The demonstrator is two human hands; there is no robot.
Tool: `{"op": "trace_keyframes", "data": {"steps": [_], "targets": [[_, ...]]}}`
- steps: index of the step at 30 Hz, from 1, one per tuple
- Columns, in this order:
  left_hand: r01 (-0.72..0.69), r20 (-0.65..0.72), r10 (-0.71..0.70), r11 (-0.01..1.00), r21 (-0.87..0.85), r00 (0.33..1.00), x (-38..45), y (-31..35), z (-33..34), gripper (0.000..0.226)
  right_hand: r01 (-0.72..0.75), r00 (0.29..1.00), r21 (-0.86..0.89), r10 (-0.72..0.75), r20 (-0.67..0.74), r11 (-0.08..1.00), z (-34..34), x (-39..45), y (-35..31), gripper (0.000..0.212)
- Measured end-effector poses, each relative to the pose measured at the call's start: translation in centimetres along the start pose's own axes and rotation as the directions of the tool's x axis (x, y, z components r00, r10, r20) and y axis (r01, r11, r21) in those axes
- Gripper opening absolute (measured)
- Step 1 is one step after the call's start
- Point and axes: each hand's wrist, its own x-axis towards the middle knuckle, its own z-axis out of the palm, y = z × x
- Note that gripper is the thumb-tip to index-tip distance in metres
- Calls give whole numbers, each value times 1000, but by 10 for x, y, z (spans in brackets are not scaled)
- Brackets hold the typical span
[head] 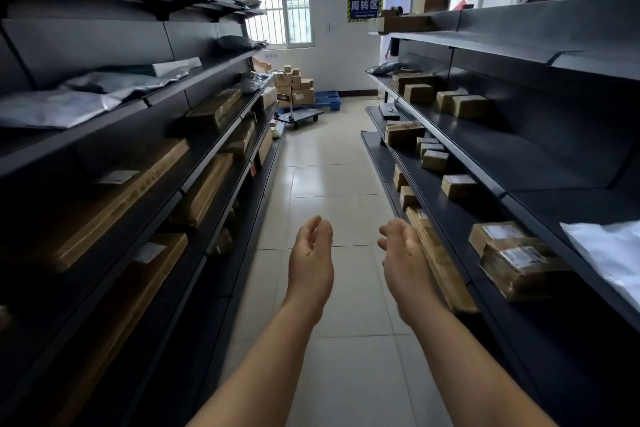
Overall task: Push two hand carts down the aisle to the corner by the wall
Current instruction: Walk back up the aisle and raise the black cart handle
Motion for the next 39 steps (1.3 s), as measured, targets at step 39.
{"op": "trace_keyframes", "data": {"steps": [39], "targets": [[46, -59, -44, 998, 31, 997, 861, -41, 111, 51, -15, 997, -24, 16, 73, 1000, 301, 826, -33, 39]]}}
